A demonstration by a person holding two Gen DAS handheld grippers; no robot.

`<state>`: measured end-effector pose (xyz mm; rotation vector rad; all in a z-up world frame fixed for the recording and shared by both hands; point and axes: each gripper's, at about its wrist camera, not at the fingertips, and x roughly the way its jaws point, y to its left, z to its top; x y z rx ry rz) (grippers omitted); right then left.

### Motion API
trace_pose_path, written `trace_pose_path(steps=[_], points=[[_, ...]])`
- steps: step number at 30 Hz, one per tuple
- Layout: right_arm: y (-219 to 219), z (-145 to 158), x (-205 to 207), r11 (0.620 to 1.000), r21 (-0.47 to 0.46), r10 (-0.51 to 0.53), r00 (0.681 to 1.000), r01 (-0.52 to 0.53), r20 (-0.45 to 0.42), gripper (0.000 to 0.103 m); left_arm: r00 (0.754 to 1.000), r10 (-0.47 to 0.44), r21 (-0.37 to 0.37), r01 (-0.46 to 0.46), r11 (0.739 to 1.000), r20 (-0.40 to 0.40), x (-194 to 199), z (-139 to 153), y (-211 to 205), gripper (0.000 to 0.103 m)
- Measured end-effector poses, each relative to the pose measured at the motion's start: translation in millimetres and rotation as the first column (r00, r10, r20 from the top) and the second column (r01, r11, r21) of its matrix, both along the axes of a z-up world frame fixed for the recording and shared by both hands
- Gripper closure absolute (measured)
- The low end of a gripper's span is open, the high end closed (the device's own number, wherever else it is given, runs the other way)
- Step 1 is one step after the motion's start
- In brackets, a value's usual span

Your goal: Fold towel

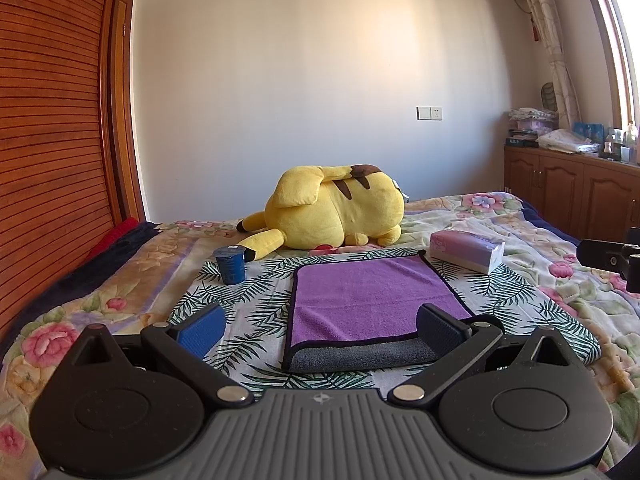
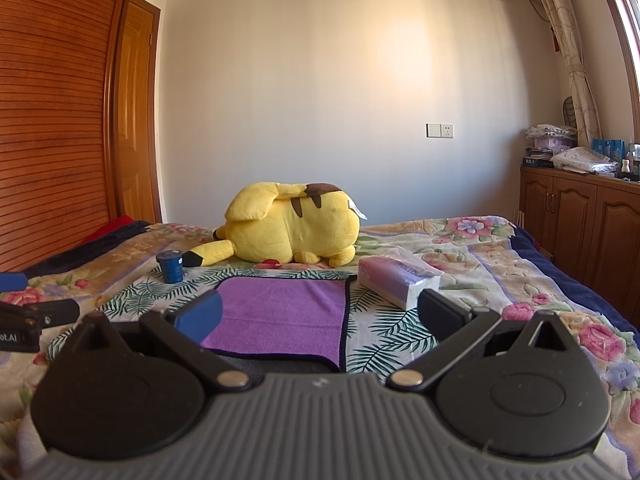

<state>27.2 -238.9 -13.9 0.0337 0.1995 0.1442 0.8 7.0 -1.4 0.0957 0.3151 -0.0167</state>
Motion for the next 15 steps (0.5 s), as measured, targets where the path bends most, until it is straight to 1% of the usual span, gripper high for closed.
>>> trace_pose_path(steps=[15], points=[[0.0, 0.1, -0.4, 1.000, 0.001, 0.000, 1.000, 0.000, -0.001, 0.000, 1.000, 0.002, -0.001, -0.002, 1.000, 0.001, -0.3, 0.5, -2.0, 0.016]])
